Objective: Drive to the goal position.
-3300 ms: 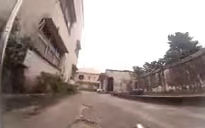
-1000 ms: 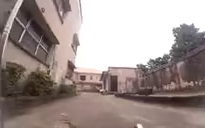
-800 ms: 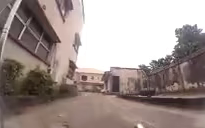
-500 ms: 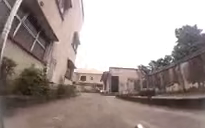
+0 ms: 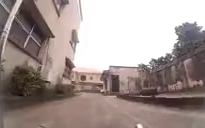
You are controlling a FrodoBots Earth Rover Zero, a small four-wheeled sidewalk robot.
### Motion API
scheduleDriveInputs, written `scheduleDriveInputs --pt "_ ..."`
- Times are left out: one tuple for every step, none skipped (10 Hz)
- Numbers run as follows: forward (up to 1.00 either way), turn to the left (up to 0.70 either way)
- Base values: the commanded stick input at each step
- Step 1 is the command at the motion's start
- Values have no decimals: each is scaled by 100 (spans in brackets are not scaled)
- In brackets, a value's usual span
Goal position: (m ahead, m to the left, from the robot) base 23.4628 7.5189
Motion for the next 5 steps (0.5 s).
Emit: scheduleDriveInputs --pt "84 3" --pt "84 3" --pt "84 3" --pt "84 3" --pt "84 3"
